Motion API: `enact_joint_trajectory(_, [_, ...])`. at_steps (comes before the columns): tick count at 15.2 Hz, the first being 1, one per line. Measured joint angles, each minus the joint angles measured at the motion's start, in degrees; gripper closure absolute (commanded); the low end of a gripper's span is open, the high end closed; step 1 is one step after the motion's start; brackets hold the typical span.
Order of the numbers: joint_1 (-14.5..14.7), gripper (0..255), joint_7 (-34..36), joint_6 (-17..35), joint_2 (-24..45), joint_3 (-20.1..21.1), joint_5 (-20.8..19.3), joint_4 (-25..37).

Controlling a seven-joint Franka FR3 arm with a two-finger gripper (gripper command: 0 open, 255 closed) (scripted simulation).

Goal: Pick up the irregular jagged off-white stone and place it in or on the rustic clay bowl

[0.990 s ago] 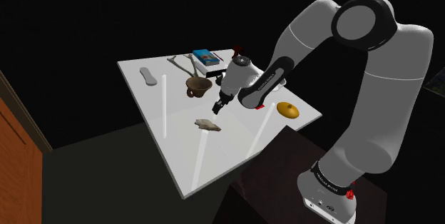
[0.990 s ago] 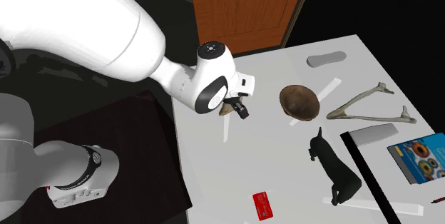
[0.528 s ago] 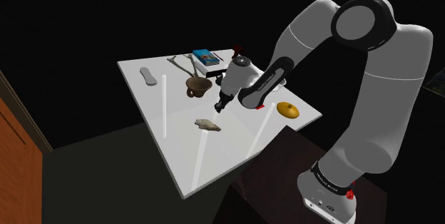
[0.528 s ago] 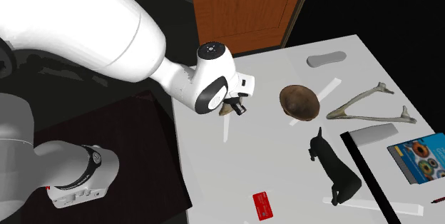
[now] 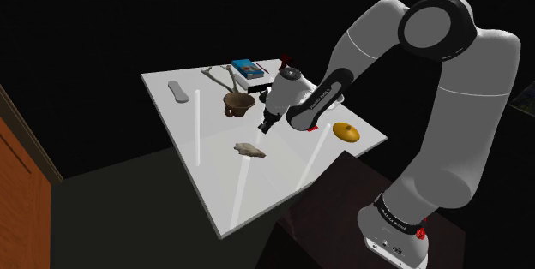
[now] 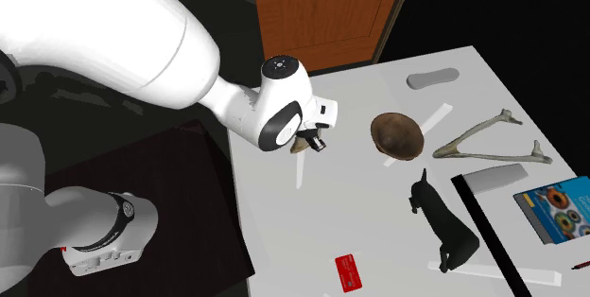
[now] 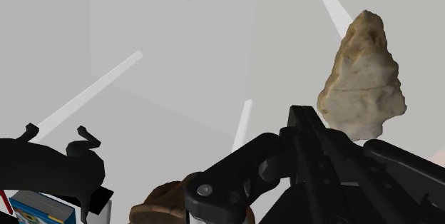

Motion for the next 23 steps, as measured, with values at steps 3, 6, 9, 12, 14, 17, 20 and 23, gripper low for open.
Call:
enact_joint_trajectory(3, [-1.82, 0, -2.50, -1.36, 2.28, 2.85, 2.69, 1.81])
enact_joint_trajectory(6, [-4.82, 0, -6.96, -5.32, 6.40, 8.67, 7.88, 5.48])
enact_joint_trajectory(9, [-6.78, 0, -10.37, -9.02, 11.76, 12.72, 11.42, 10.34])
enact_joint_trajectory(12, [-6.57, 0, -10.51, -8.67, 14.18, 12.81, 11.52, 11.60])
enact_joint_trajectory(14, [-6.05, 0, -10.16, -7.97, 15.68, 12.32, 11.17, 12.33])
enact_joint_trajectory(17, [-5.47, 0, -9.84, -6.86, 17.87, 11.49, 10.63, 13.45])
enact_joint_trajectory(20, [-5.21, 0, -9.66, -6.48, 18.50, 11.22, 10.46, 13.72])
enact_joint_trajectory(23, [-5.18, 0, -9.65, -6.43, 18.61, 11.19, 10.44, 13.79])
